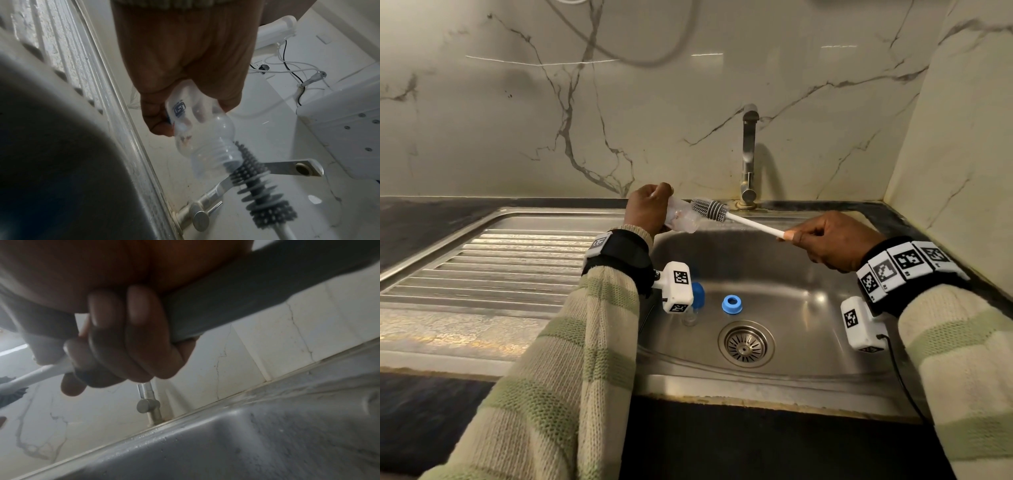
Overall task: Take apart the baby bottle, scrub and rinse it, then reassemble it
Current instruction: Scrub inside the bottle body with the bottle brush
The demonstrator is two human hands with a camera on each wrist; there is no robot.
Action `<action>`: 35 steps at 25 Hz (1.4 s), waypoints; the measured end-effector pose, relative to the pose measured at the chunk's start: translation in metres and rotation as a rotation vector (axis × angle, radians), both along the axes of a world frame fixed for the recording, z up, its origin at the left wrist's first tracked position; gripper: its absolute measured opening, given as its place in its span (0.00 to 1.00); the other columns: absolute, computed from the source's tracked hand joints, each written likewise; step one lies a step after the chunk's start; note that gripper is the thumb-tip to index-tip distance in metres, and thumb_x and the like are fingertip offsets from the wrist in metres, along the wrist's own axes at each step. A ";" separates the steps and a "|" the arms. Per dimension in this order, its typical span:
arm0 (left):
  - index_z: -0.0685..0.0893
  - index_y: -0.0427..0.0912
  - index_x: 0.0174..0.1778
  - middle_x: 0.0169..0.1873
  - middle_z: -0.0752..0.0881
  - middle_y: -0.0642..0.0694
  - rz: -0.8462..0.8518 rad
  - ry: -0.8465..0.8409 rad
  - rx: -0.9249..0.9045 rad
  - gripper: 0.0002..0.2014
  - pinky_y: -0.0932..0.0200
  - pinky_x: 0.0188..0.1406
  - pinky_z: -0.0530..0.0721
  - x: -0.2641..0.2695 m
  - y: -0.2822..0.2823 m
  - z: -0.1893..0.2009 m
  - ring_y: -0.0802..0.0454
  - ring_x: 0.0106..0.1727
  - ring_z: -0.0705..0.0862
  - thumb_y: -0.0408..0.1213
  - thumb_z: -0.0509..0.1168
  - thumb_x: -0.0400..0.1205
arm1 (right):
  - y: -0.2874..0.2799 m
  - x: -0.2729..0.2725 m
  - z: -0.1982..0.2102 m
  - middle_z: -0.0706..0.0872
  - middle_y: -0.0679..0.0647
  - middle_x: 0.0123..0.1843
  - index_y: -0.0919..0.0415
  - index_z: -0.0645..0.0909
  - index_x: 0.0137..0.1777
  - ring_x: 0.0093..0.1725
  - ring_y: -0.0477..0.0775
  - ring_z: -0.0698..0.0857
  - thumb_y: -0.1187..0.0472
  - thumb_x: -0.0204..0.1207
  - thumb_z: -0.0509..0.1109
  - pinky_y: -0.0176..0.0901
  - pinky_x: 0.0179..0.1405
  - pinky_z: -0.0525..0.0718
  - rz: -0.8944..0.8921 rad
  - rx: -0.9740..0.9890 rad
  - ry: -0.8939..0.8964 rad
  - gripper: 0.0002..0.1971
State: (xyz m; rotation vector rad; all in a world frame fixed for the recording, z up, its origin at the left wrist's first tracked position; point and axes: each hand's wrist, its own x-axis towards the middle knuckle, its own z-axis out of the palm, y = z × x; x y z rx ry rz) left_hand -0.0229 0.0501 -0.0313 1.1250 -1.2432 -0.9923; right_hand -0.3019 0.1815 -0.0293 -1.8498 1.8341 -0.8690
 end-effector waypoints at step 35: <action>0.88 0.34 0.52 0.42 0.85 0.42 0.064 0.112 -0.106 0.11 0.60 0.36 0.84 -0.003 -0.010 -0.004 0.45 0.44 0.83 0.38 0.68 0.80 | -0.001 0.006 -0.001 0.81 0.54 0.26 0.46 0.90 0.52 0.18 0.47 0.72 0.42 0.77 0.69 0.36 0.19 0.69 0.017 -0.009 -0.030 0.13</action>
